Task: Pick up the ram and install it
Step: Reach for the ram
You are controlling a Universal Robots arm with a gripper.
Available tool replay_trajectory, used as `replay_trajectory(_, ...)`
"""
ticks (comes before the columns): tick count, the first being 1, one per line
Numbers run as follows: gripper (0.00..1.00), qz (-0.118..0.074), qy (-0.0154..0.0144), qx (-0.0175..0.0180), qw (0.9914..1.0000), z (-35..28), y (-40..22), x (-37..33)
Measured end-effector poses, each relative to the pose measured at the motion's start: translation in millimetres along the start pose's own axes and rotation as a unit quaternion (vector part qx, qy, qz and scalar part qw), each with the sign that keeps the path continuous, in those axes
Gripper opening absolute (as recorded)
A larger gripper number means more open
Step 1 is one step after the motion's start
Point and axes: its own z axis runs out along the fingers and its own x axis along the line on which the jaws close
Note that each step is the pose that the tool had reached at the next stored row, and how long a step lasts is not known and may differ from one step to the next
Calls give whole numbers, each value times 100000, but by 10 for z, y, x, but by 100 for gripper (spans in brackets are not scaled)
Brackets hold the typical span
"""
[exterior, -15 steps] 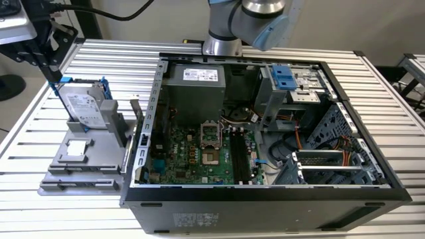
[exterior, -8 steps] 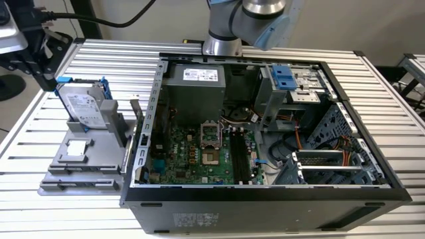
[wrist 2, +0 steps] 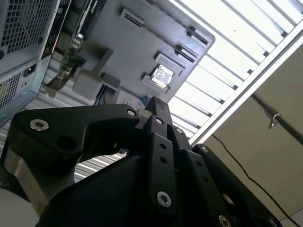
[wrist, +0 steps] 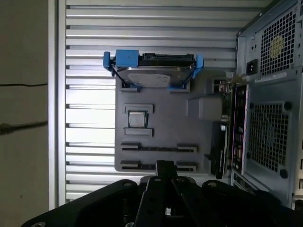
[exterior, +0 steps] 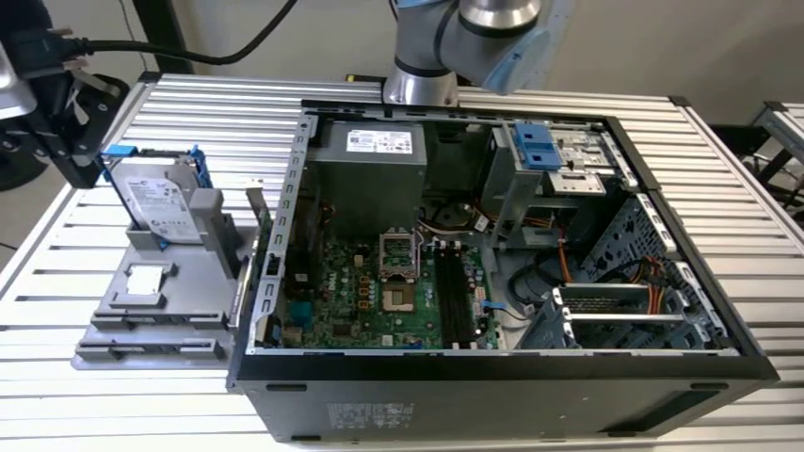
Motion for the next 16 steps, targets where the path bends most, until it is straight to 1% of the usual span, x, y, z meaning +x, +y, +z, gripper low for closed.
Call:
replay_trajectory(6, 0, -32, 30, -2, 100000, -5, -126, -1)
replay_trajectory(11, 0, -44, 47, 1, 100000, -10, -243, 0)
replay_trajectory(16, 0, -50, 75, -2, 100000, -15, -380, 0)
